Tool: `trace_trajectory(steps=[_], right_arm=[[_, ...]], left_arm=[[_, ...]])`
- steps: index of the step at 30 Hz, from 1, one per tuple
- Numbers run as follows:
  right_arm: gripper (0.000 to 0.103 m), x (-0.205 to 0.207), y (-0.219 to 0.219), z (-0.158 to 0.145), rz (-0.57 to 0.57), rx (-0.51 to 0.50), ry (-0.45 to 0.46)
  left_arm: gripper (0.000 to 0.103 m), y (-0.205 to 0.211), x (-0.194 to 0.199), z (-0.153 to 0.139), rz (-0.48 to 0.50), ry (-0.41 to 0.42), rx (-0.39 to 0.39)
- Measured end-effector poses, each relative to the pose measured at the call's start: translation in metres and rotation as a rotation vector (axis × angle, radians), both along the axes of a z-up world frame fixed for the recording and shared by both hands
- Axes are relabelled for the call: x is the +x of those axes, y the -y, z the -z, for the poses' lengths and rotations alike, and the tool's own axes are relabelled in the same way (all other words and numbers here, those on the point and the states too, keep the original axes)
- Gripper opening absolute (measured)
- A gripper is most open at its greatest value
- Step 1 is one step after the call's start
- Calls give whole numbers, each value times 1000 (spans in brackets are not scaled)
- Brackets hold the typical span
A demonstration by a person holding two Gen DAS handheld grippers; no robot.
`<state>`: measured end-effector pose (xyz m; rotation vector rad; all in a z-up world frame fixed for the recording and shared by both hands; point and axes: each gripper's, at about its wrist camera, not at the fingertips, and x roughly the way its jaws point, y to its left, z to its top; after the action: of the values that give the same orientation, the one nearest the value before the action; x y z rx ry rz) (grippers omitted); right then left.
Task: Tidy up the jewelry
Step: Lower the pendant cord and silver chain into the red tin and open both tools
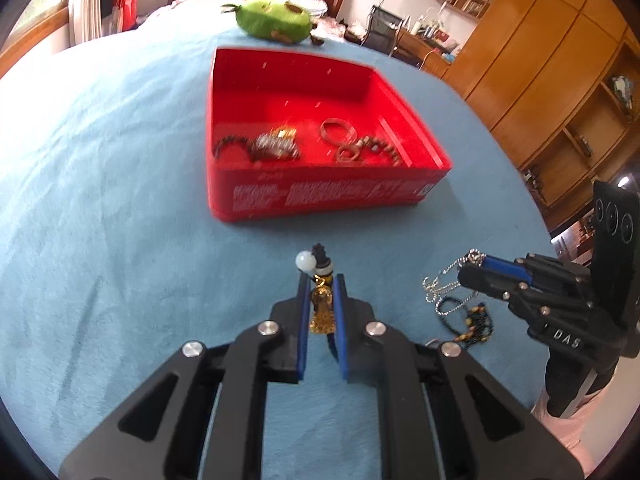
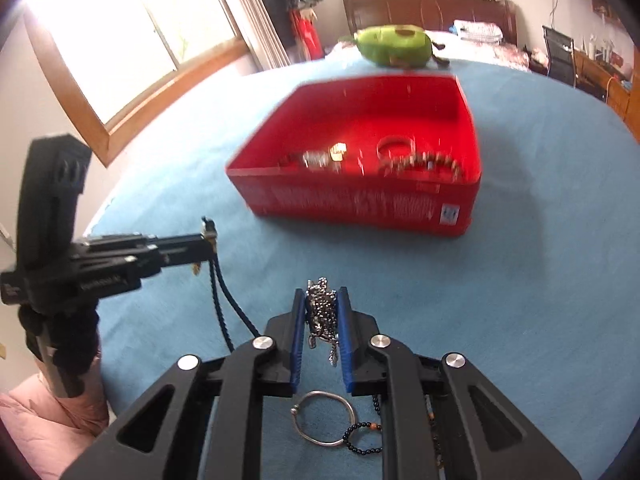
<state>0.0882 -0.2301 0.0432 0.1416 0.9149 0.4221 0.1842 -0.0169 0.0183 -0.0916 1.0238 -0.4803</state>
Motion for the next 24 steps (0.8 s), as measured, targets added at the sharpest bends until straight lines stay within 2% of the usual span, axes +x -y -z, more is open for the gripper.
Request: trace_trajectory(steps=[7, 15, 20, 24], right_arm=[[15, 7, 9, -53, 10, 4, 101], [15, 49, 15, -91, 42, 20, 154], [15, 89, 16, -96, 57, 24, 149], [15, 130, 15, -82, 76, 13, 99]], left_arm=[[10, 8, 3, -54, 13, 109, -22], [10, 15, 34, -110, -5, 208, -74], [10, 20, 69, -127, -38, 247, -93], [10, 27, 103, -118, -45, 213, -89]])
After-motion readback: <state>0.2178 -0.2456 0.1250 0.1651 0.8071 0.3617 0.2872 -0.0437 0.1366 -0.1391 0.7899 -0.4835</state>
